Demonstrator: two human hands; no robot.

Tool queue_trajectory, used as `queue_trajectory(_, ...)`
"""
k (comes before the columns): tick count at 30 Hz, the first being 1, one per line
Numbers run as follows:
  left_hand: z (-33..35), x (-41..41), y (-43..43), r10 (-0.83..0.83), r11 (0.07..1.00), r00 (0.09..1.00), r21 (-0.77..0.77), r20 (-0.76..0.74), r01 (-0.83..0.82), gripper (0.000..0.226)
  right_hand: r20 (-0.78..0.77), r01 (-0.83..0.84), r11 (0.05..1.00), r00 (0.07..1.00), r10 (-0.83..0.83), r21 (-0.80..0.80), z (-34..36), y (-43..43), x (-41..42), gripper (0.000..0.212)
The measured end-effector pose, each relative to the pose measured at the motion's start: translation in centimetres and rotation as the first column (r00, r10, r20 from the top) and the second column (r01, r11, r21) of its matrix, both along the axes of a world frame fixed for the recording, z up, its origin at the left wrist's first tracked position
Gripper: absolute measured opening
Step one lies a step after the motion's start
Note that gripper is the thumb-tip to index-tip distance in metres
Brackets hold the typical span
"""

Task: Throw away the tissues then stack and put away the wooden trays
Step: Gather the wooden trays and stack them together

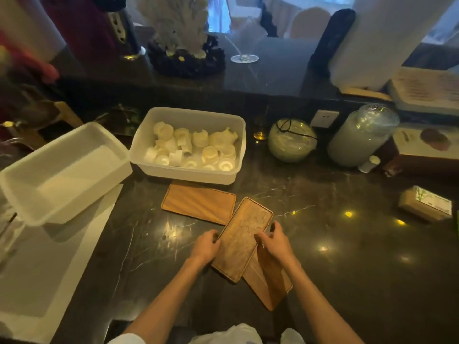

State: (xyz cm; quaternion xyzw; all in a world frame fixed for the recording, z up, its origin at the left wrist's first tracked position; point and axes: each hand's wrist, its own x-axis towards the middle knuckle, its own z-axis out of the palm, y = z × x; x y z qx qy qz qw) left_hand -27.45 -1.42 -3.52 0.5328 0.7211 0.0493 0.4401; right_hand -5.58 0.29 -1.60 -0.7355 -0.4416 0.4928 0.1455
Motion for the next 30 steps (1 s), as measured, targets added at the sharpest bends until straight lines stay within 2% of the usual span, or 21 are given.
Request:
queue_trajectory(5,-1.6,0.3,0.1,0.005,1.000,0.999,-0.018,0.042,-0.005,0.045,-0.141,0.199,0.979,0.971,-0.191,0.050,-1.0,0.4,-1.6,0.065)
queue_trajectory(8,-1.6,0.2,-0.3,0.093,0.996,0.994,-0.011,0.062,-0.092,0.047,-0.190,0.203,0.979,0.962,-0.196,0.017,-1.5,1.5,-1.2,0.072)
queue_trajectory(11,-0.5,0.5,-0.5,0.180,0.978,0.980,0.091,0.085,-0.187,0.026,-0.285,0.221,0.974,0.932,-0.223,-0.037,-1.8,2.0,0.1,0.083)
queue_trajectory(13,0.9,0.8,0.5,0.159,0.963,0.975,0.193,0.154,-0.187,0.013,-0.386,0.281,0.957,0.876,-0.288,-0.075,-1.6,2.0,1.6,0.085)
queue_trajectory(15,2.8,1.1,2.7,0.077,0.968,0.976,0.218,0.203,-0.122,0.018,-0.467,0.375,0.921,0.798,-0.380,-0.108,-1.1,2.0,4.1,0.074)
queue_trajectory(17,4.9,1.9,5.3,-0.032,0.985,0.962,0.174,0.271,-0.016,0.024,-0.525,0.409,0.905,0.748,-0.407,-0.118,-0.6,2.4,7.7,0.059)
queue_trajectory(20,6.9,4.6,8.7,-0.116,0.985,0.938,0.162,0.326,0.066,0.025,-0.549,0.309,0.942,0.769,-0.328,-0.129,0.2,3.2,13.1,0.045)
queue_trajectory(21,7.0,5.9,9.4,-0.080,0.984,0.937,0.178,0.341,0.019,0.024,-0.537,0.294,0.947,0.782,-0.316,-0.129,0.3,3.4,14.7,0.040)
queue_trajectory(23,6.1,8.7,10.2,0.123,0.963,0.899,0.170,0.421,-0.211,0.022,-0.524,0.349,0.929,0.772,-0.360,-0.123,-0.1,3.9,17.3,0.033)
queue_trajectory(25,4.6,11.5,10.1,0.341,0.919,0.825,0.024,0.450,-0.393,0.022,-0.506,0.436,0.890,0.743,-0.438,-0.129,-0.9,4.2,19.2,0.032)
queue_trajectory(27,2.1,14.3,9.3,0.415,0.905,0.832,-0.077,0.369,-0.418,0.027,-0.465,0.492,0.860,0.735,-0.494,-0.137,-1.9,4.2,20.3,0.034)
queue_trajectory(30,-0.5,16.9,8.6,0.403,0.911,0.884,-0.011,0.237,-0.412,0.030,-0.371,0.484,0.870,0.794,-0.482,-0.093,-3.4,4.0,21.2,0.036)
